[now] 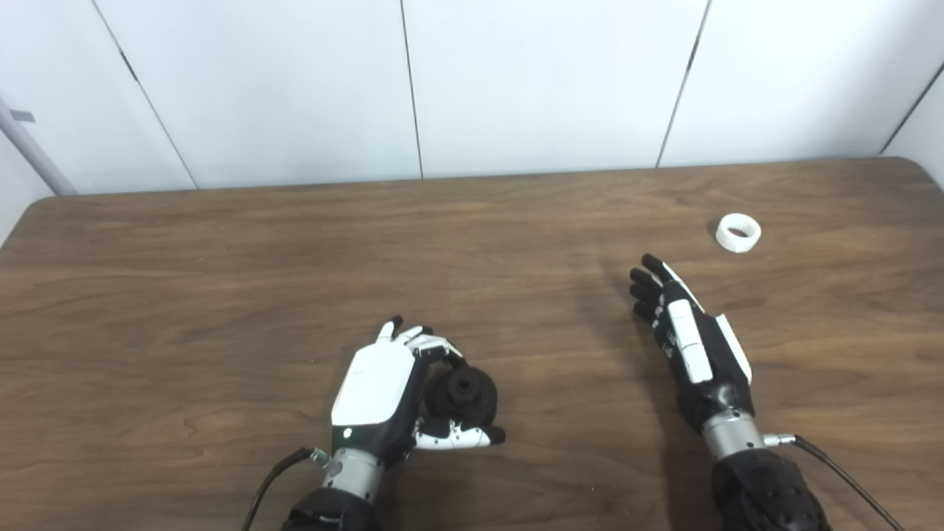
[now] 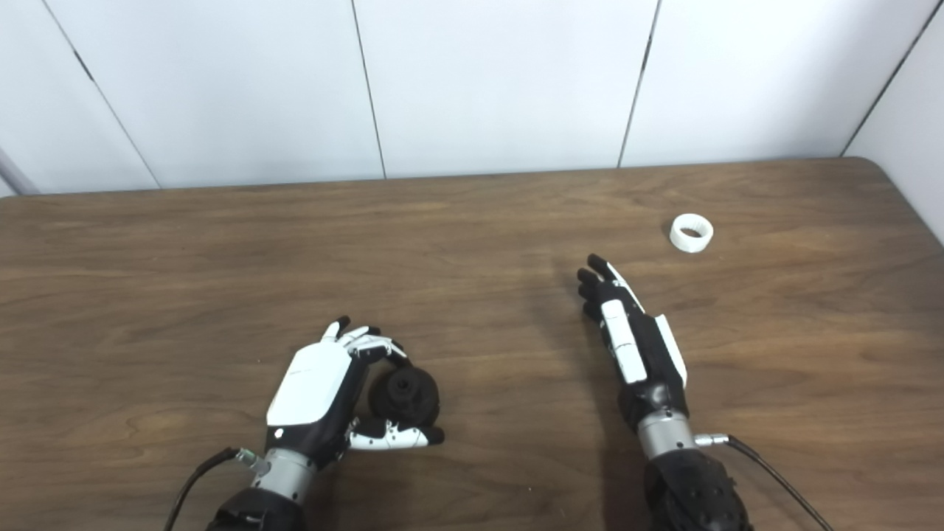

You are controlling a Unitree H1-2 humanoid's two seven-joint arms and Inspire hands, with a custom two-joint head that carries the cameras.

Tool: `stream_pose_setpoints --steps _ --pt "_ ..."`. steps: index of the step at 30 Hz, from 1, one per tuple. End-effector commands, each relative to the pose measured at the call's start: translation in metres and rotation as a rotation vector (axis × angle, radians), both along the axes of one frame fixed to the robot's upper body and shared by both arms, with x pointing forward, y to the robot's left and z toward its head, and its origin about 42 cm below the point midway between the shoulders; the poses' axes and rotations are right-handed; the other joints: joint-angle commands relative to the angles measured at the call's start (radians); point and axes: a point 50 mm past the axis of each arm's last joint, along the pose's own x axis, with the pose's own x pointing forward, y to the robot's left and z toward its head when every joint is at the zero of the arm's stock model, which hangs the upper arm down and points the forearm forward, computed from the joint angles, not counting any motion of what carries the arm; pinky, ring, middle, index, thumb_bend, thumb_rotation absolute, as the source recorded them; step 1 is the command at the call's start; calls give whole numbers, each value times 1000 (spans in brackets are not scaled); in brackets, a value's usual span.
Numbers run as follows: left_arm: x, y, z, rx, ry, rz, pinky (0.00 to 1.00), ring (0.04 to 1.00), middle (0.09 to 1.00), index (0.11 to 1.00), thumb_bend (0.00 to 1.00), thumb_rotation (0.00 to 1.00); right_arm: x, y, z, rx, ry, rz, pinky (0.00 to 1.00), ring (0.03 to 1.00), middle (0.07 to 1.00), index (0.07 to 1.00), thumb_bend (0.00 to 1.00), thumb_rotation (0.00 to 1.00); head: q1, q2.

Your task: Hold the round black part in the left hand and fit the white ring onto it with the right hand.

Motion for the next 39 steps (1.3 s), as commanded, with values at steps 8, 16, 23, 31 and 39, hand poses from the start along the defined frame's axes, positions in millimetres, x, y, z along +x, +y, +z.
stream_pose_setpoints --steps 8,16,23,31,39 --pt "-3 10 -19 43 100 9 1000 869 745 484 523 51 13 -23 57 -321 -157 -86 815 844 841 823 586 487 -39 1" --pt "-3 11 -21 49 110 11 1000 875 748 484 523 50 41 -64 93 -597 -236 -219 811 834 802 735 722 269 -65 1" --pt "-3 16 -20 38 115 19 1000 873 746 483 524 49 77 -100 115 -827 -260 -293 893 883 831 697 787 259 -110 -2" --pt "-1 23 -22 45 104 24 1000 861 733 483 523 49 113 -130 132 -916 -222 -319 930 944 879 701 788 216 -132 -8" --pt "1 31 -27 48 108 29 1000 860 730 483 524 49 149 -154 133 -968 -86 -318 900 955 898 707 807 219 -167 -23"
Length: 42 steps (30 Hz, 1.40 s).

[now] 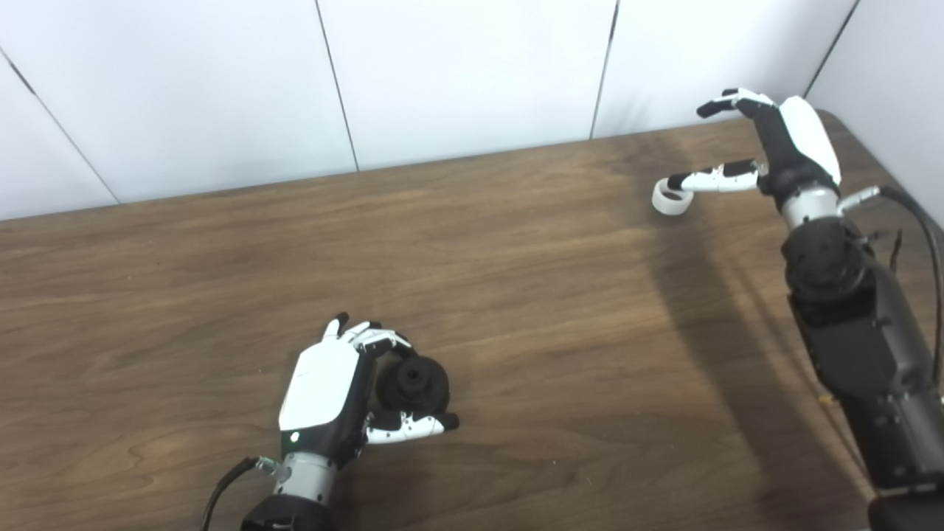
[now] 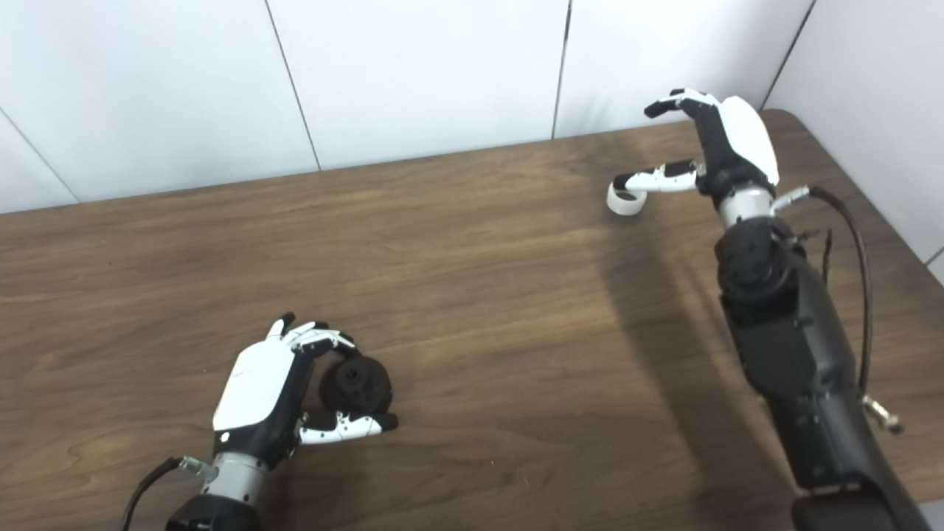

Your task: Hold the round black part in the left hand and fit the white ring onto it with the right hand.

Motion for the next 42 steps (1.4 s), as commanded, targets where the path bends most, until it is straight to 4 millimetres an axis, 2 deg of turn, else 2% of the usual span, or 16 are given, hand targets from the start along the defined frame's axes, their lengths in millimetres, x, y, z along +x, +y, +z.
stream_pose_setpoints --steps 1,12,20,23,26,42 --pt "-3 18 -24 70 105 41 1000 859 729 483 524 49 15 -5 28 -39 -47 -3 906 959 906 709 807 218 -4 -3" --pt "-5 25 -26 72 112 48 1000 859 735 484 523 49 47 2 21 -133 164 -8 910 988 921 722 856 266 -17 -9" --pt "-5 25 -25 70 111 51 1000 855 731 484 523 48 60 11 14 -174 271 5 905 988 910 729 901 284 -20 -9" --pt "-5 25 -25 68 113 49 1000 858 732 484 523 48 61 13 12 -158 282 6 885 988 912 729 896 260 -20 -9" --pt "-5 25 -26 70 110 48 1000 856 731 484 523 48 58 13 10 -138 290 11 915 995 908 731 872 231 -20 -9" --pt "-6 26 -25 72 110 48 1000 859 729 484 523 48 58 3 3 -169 346 -25 886 992 905 728 832 262 -25 -9"
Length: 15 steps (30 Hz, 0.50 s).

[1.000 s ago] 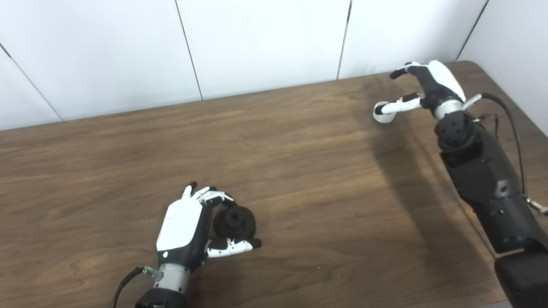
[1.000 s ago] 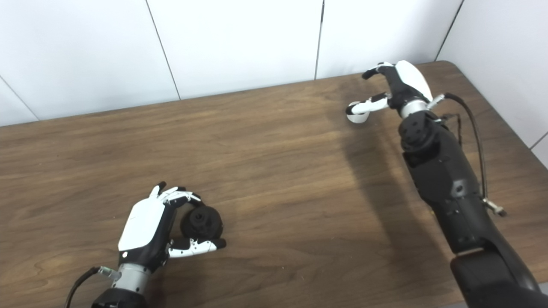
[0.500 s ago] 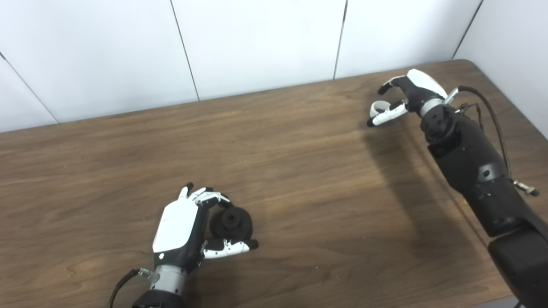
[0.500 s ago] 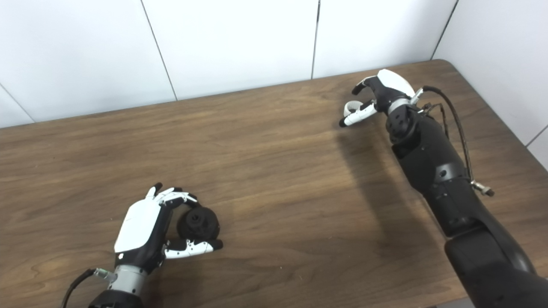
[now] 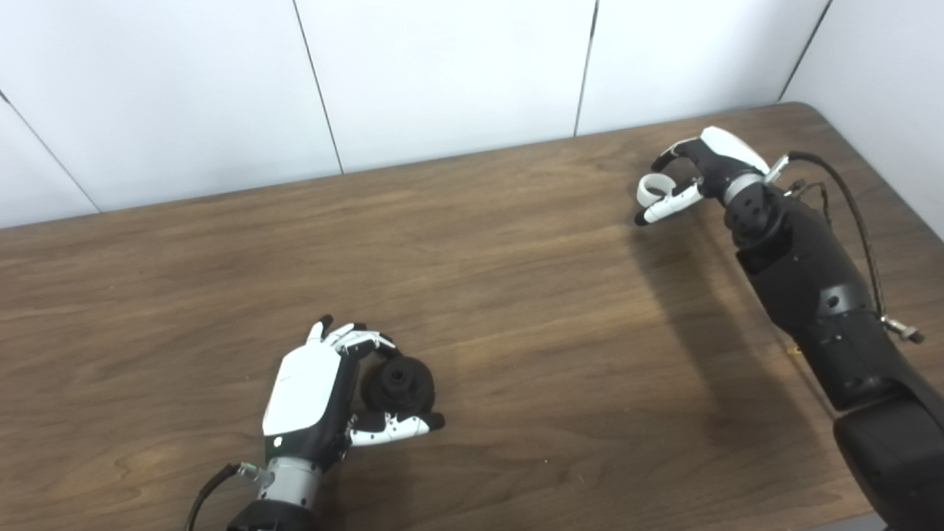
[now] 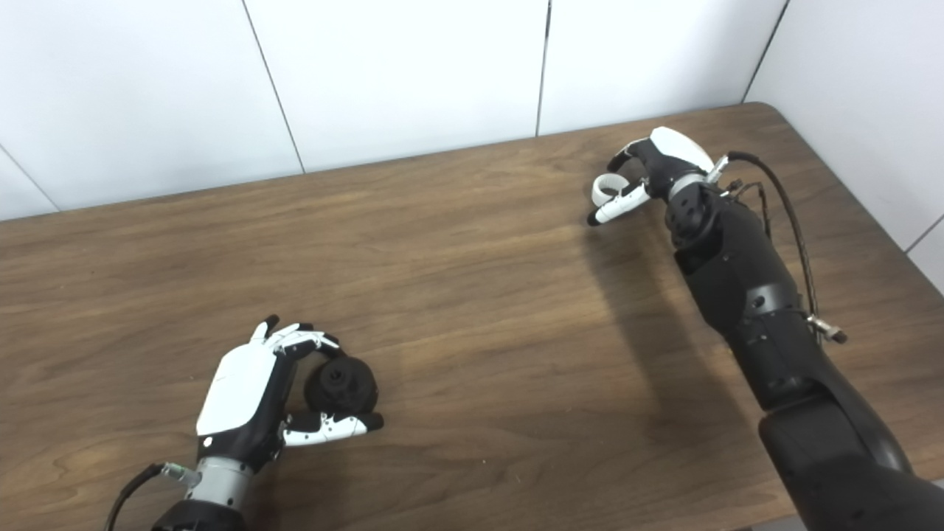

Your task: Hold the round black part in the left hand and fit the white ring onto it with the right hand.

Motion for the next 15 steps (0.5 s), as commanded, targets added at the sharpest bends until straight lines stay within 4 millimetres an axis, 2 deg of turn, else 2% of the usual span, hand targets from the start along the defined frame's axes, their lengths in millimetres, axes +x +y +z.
stream_pose_setpoints --steps 1,15 --pt "-8 20 -24 84 109 46 1000 859 729 484 523 48 10 -8 32 -29 -80 -16 882 987 901 729 836 262 3 2" --pt "-7 20 -23 87 109 41 1000 859 730 483 523 48 6 -8 30 -40 -72 -14 846 976 896 715 833 270 -4 7"
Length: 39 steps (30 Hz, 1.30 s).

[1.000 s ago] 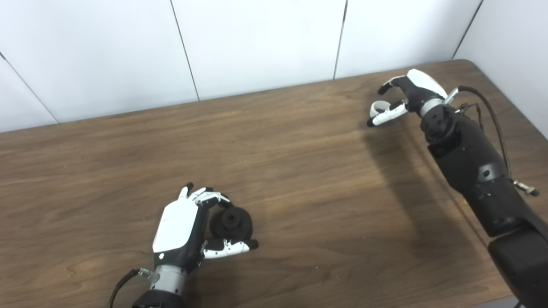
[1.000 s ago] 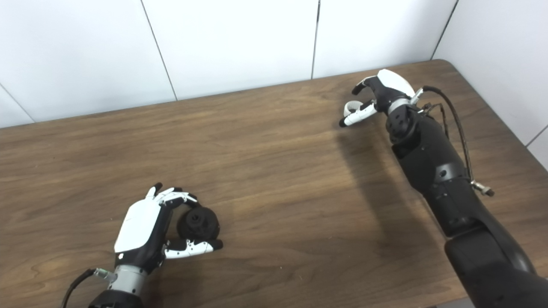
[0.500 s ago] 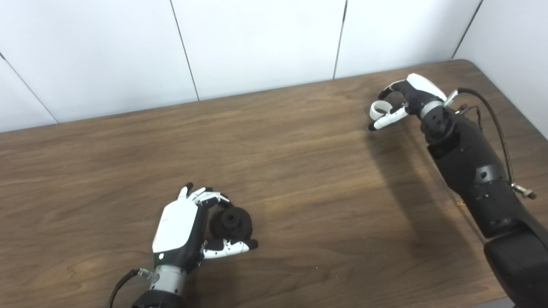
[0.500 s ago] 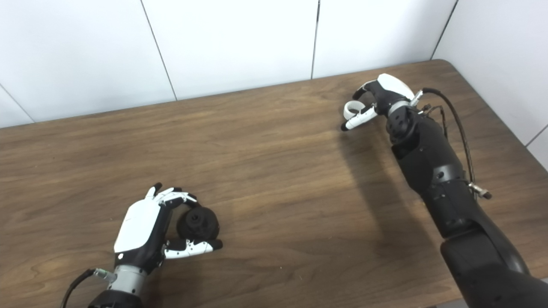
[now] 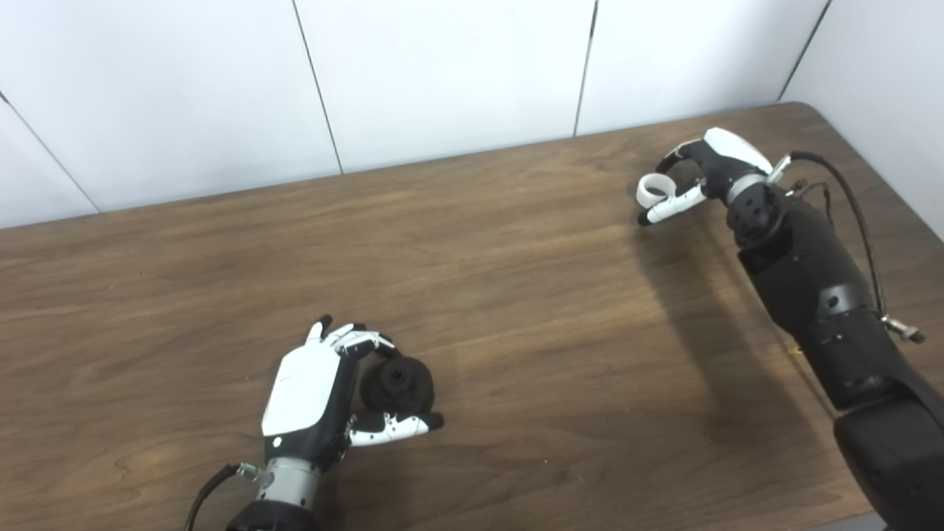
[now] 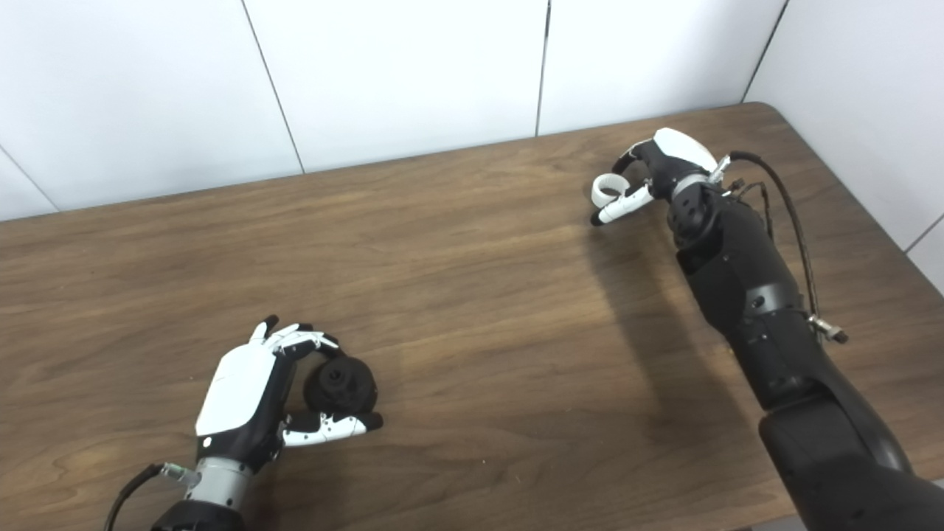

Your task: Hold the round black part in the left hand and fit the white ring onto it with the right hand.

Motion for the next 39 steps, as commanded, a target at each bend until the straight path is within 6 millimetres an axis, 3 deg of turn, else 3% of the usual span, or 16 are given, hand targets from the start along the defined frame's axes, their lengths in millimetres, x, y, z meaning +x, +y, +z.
stream_pose_setpoints --steps 1,17,23,24,26,39 --pt "-7 20 -23 86 108 41 1000 859 730 483 523 48 7 -7 29 -26 -73 -8 851 979 897 714 829 272 0 1" --pt "-7 18 -22 86 111 40 1000 862 734 483 523 48 7 -6 26 -25 -91 -3 852 975 904 676 815 234 -1 -1" --pt "-7 18 -23 81 109 38 1000 863 734 483 523 48 6 -11 23 -15 -114 -31 846 959 898 619 803 190 0 -2" --pt "-7 18 -23 78 107 39 1000 862 733 483 523 47 6 -11 23 -15 -123 -33 845 954 889 557 667 168 0 -2" --pt "-7 18 -23 77 106 40 1000 863 730 483 522 47 5 -12 22 -20 -145 -36 848 931 859 502 554 145 -3 -3" --pt "-5 17 -21 67 99 41 1000 864 729 483 523 47 1 -17 17 -43 -140 -32 821 901 821 486 521 135 -9 -4"
